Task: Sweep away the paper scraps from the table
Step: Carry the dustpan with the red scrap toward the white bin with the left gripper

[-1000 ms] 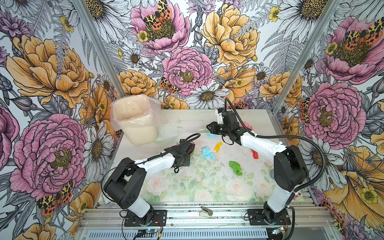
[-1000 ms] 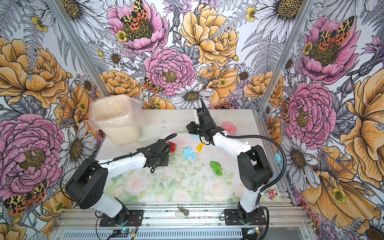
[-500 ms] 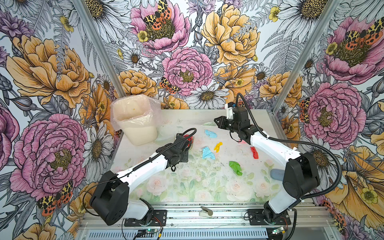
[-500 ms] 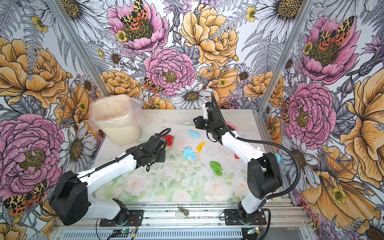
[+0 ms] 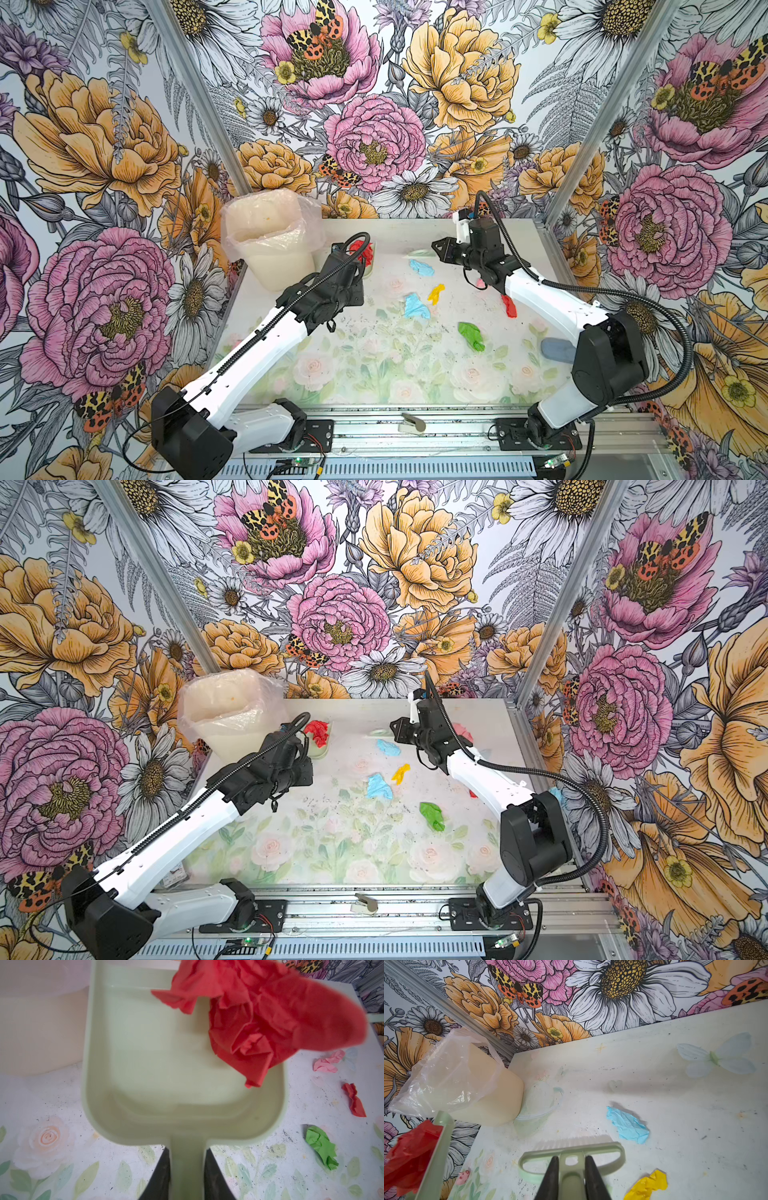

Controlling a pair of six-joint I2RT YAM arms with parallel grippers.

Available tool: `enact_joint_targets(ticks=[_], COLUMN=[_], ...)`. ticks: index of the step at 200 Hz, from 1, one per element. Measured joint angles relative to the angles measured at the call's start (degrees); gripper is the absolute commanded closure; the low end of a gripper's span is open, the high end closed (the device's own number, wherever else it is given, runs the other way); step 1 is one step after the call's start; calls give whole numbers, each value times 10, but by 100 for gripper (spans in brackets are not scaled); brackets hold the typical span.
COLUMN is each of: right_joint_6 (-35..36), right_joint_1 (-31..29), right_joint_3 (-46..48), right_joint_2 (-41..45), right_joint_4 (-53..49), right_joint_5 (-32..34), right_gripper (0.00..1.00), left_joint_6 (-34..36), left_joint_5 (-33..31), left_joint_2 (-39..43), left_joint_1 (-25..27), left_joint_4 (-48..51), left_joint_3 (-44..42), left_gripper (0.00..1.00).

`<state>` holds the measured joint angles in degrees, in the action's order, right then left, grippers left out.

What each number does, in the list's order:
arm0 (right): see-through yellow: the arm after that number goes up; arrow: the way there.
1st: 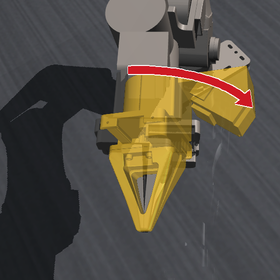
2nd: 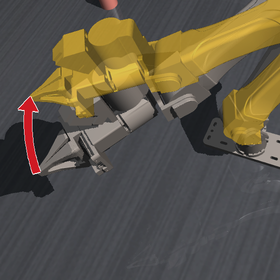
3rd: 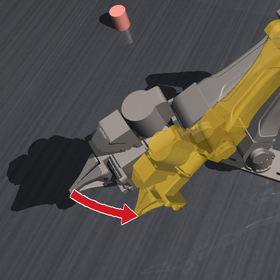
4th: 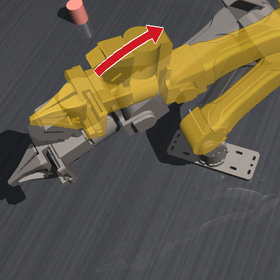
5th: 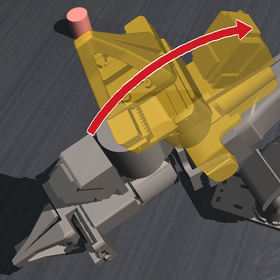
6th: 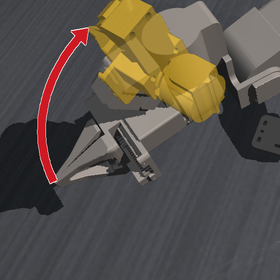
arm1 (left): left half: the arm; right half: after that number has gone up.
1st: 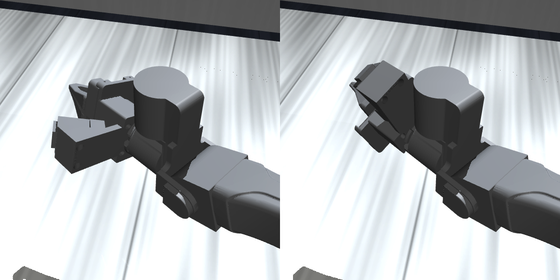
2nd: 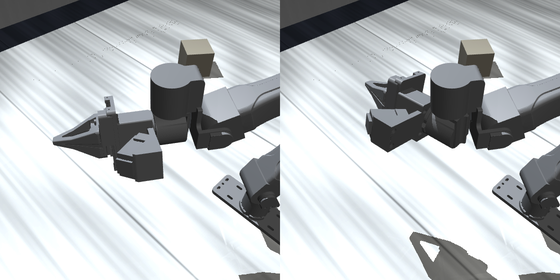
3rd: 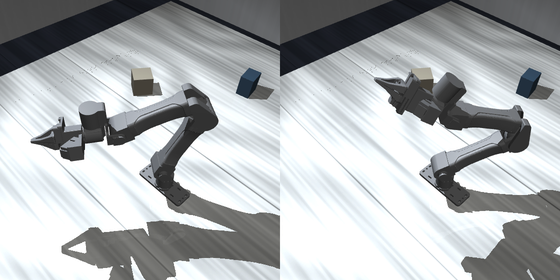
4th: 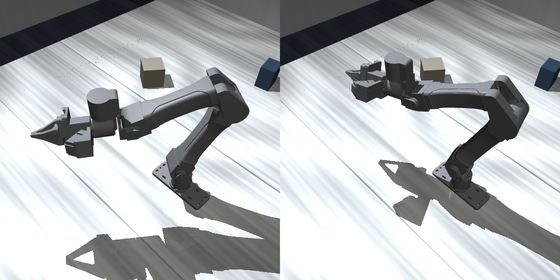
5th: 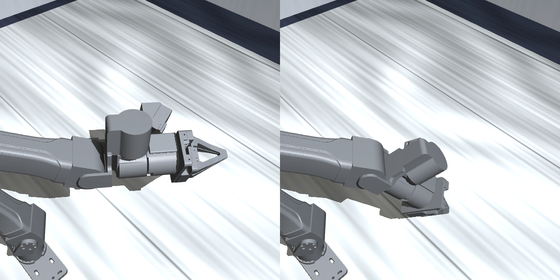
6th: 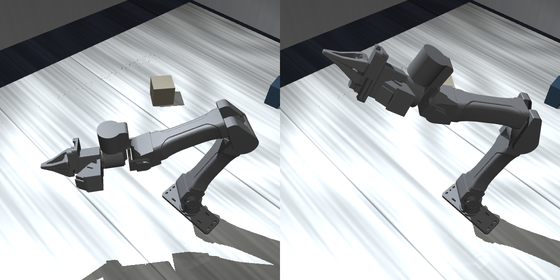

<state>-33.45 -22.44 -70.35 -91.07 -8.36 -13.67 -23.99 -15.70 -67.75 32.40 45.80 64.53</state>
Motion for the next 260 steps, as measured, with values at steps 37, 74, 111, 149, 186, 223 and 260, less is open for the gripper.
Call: enact_joint_targets(ticks=[37, 74, 111, 149, 186, 223, 260], right_joint_6=[1, 1, 1, 1, 1, 1, 1], right_joint_1=[3, 3, 4, 4, 4, 4, 4], right_joint_3=[8, 9, 12, 13, 14, 14, 14], right_joint_2=[1, 6, 10, 10, 10, 10, 10], right_joint_4=[-1, 0, 0, 0, 0, 0, 0], right_joint_5=[-1, -1, -1, -2, -2, -2, -2], right_gripper=[100, 100, 100, 100, 100, 100, 100], left_joint_6=[15, 31, 39, 40, 40, 38, 28], left_joint_5=[0, 5, 26, 75, 131, 191, 275], left_joint_2=[1, -5, -21, -44, -64, -90, -130], left_joint_1=[-19, -45, -90, -165, -243, -311, -370], left_joint_4=[31, 49, 55, 59, 64, 65, 63], left_joint_3=[63, 129, 183, 218, 239, 258, 275], left_gripper=[100, 100, 100, 100, 100, 100, 100])
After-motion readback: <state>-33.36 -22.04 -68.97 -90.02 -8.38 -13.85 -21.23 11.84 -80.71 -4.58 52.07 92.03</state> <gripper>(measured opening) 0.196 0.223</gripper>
